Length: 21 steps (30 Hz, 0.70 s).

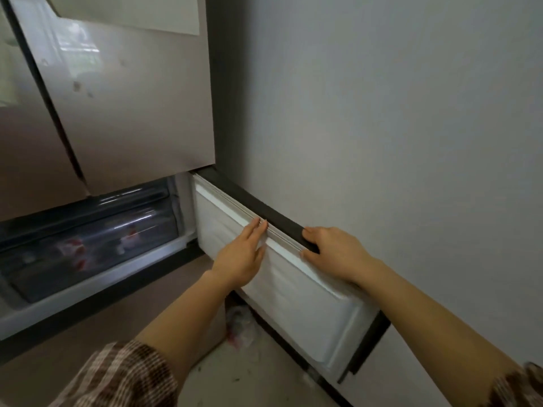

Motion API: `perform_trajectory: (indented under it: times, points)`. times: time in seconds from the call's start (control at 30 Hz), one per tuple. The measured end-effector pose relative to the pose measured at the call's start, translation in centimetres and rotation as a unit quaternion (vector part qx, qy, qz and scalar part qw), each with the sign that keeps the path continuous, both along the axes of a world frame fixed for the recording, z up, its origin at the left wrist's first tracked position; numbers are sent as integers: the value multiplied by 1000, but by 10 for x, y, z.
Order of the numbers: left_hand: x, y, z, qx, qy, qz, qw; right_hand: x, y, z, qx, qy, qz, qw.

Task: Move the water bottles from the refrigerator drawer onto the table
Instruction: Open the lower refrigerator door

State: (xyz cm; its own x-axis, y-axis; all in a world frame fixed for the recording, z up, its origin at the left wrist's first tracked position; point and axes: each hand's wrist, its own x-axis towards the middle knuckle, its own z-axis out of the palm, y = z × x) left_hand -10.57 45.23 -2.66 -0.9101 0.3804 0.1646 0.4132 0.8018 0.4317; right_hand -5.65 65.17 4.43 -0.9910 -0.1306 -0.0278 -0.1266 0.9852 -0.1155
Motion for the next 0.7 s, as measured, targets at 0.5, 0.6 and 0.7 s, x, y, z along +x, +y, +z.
perform_trajectory:
  times: [0.5, 0.6, 0.7]
  points:
    - [-48, 91, 19, -100, -56, 28, 993, -72, 72, -22, 55, -8, -65, 996]
    - [-53, 93, 18, -99, -72, 15, 992, -78, 80, -23, 57, -5, -61, 996]
    - [-56, 94, 15, -91, -77, 2, 993, -82, 88, -29, 32, -1, -61, 998]
